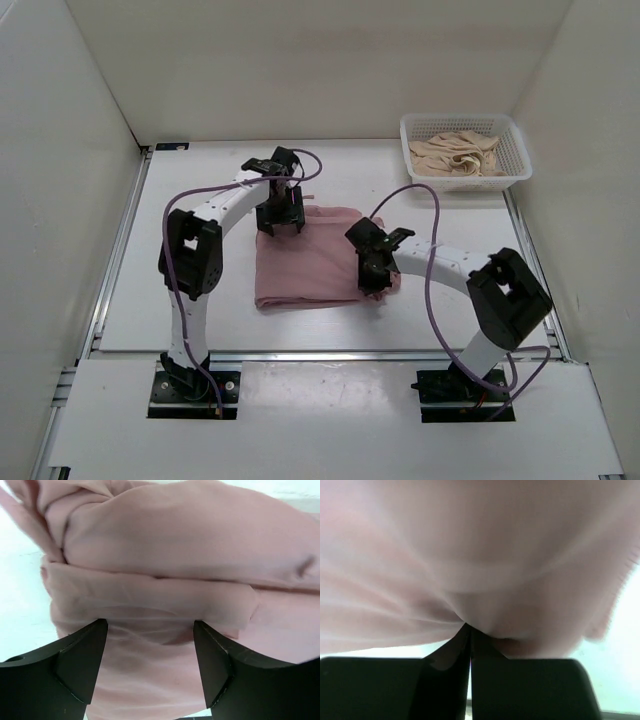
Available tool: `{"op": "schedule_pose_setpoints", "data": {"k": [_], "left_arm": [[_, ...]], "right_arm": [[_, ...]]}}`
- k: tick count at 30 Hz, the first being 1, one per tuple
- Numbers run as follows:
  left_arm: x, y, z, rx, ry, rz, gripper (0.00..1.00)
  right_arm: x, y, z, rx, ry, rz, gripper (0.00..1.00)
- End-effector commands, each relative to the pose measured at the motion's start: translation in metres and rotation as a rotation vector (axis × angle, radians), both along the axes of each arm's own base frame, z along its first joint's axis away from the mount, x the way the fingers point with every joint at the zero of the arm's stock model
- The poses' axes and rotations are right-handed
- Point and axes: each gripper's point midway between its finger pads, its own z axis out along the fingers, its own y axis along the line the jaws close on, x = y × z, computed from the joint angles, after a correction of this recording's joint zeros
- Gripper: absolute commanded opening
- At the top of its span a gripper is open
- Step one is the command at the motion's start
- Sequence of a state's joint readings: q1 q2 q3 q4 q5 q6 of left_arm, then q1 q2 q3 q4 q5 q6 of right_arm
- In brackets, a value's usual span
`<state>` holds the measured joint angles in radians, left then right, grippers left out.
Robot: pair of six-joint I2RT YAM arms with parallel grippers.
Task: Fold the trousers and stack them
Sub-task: Fold the trousers
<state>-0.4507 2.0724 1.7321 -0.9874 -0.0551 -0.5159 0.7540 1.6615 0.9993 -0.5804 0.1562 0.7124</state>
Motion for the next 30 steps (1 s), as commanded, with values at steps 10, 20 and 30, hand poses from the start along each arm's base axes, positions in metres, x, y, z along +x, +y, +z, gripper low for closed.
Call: {"op": "schedule_pose_setpoints", "data": {"k": [10,20,30], "left_arm": [[0.024,0.013,0.067,-0.075,-0.157,0.02,0.81],[0.036,0.017,-0.009,-0.004,-0.04,0.037,0.81],[0.048,0.028,0.075,-0.021,-0.169,0.038,0.98]], "right_arm": [[0.1,0.0,0.131,0.06,-0.331,-0.04,0.0],[0.171,-0.02,0.038,0.046,-0.145,-0.151,0.0],[0.176,-0.03,0.082,0.065,-0.242,-0.171,0.09]]}}
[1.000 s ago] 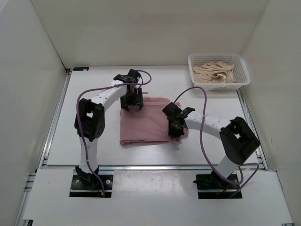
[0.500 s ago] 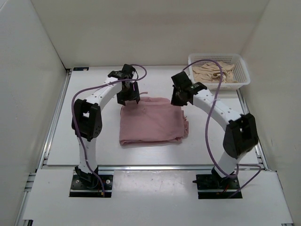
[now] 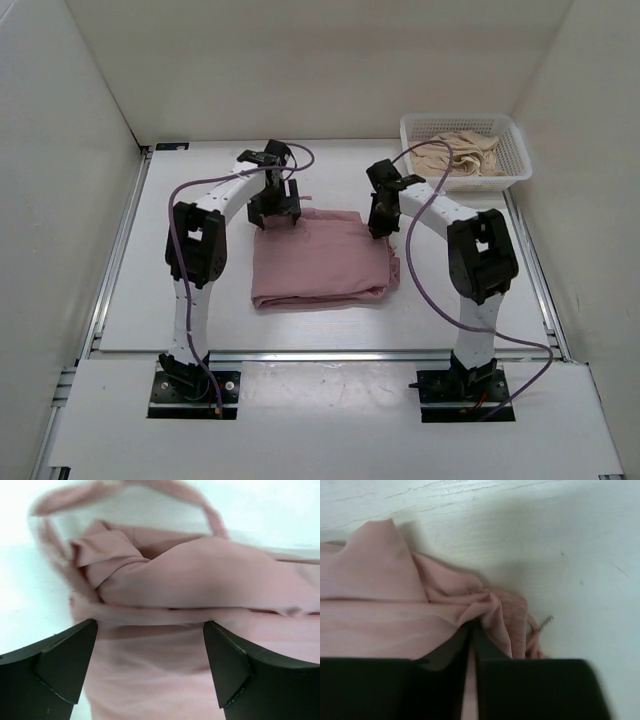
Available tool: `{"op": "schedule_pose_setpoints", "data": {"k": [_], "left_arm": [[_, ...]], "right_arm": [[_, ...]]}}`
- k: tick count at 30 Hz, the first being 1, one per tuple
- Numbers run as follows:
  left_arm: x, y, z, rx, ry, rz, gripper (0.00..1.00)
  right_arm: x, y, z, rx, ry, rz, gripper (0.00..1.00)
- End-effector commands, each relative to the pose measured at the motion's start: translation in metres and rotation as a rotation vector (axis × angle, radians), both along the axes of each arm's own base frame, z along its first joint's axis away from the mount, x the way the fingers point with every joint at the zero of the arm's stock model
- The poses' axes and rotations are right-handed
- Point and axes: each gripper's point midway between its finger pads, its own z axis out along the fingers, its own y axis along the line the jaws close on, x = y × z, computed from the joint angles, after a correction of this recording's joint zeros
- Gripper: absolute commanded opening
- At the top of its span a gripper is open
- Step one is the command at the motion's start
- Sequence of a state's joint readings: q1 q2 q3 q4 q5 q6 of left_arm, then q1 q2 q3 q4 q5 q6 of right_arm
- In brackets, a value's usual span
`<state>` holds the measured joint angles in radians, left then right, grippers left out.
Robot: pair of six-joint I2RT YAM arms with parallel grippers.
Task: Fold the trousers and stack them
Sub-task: Fold the trousers
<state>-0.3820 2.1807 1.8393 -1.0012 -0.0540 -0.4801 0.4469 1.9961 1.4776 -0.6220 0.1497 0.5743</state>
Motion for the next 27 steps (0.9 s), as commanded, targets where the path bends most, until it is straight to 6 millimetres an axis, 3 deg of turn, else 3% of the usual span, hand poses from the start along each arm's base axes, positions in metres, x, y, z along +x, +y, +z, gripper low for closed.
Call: {"op": "schedule_pose_setpoints", "data": {"k": [1,2,3,4,5,7,9,10,11,12,13,14,16,17,20,25,27], "left_arm": [[0.015,0.011,0.11,-0.029,-0.21,-0.004,1.0],[0.009,0.013,0.126,-0.032,-0.22,-0.004,1.0],[0.01,0.016,0.148,-0.036,-0.269,0.003,1.0],[0.004,0.021,0.179,-0.048,-0.335,0.011,1.0],[-0.002,0.023,0.193,-0.057,-0.36,0.012,1.0],[-0.018,0.037,0.235,-0.076,-0.456,0.046,1.0],[-0.033,0.05,0.245,-0.076,-0.48,0.1,1.0],[-0.043,0.056,0.251,-0.072,-0.491,0.119,1.0],[-0.059,0.065,0.272,-0.088,-0.547,0.142,1.0],[-0.067,0.073,0.278,-0.081,-0.572,0.184,1.0],[-0.079,0.08,0.272,-0.066,-0.559,0.204,1.0],[-0.098,0.09,0.291,-0.088,-0.618,0.226,1.0],[-0.119,0.103,0.287,-0.092,-0.627,0.279,1.0],[-0.137,0.111,0.301,-0.115,-0.68,0.298,1.0],[-0.168,0.121,0.302,-0.146,-0.712,0.32,1.0],[-0.193,0.142,0.301,-0.101,-0.725,0.37,1.0],[-0.196,0.145,0.309,-0.1,-0.744,0.377,1.0]], "right_arm": [[0.01,-0.006,0.082,0.022,-0.177,0.003,0.19],[0.009,-0.011,0.115,0.033,-0.248,0.0,0.47],[0.006,-0.017,0.128,0.019,-0.28,0.002,0.62],[0.001,-0.027,0.158,0.013,-0.345,-0.02,0.75],[-0.002,-0.032,0.171,0.004,-0.376,-0.025,0.9],[-0.015,-0.052,0.199,-0.002,-0.437,-0.062,1.0],[-0.031,-0.072,0.202,-0.03,-0.422,-0.085,1.0],[-0.042,-0.081,0.213,-0.021,-0.445,-0.096,1.0],[-0.052,-0.088,0.213,-0.041,-0.437,-0.105,1.0],[-0.062,-0.099,0.204,-0.073,-0.417,-0.113,1.0],[-0.072,-0.107,0.212,-0.072,-0.451,-0.126,1.0],[-0.08,-0.118,0.21,-0.099,-0.452,-0.149,1.0],[-0.099,-0.129,0.204,-0.097,-0.462,-0.161,1.0],[-0.106,-0.134,0.204,-0.099,-0.463,-0.17,1.0],[-0.124,-0.143,0.205,-0.09,-0.491,-0.188,1.0],[-0.141,-0.149,0.206,-0.087,-0.491,-0.198,1.0],[-0.146,-0.151,0.201,-0.092,-0.479,-0.196,1.0]]}}
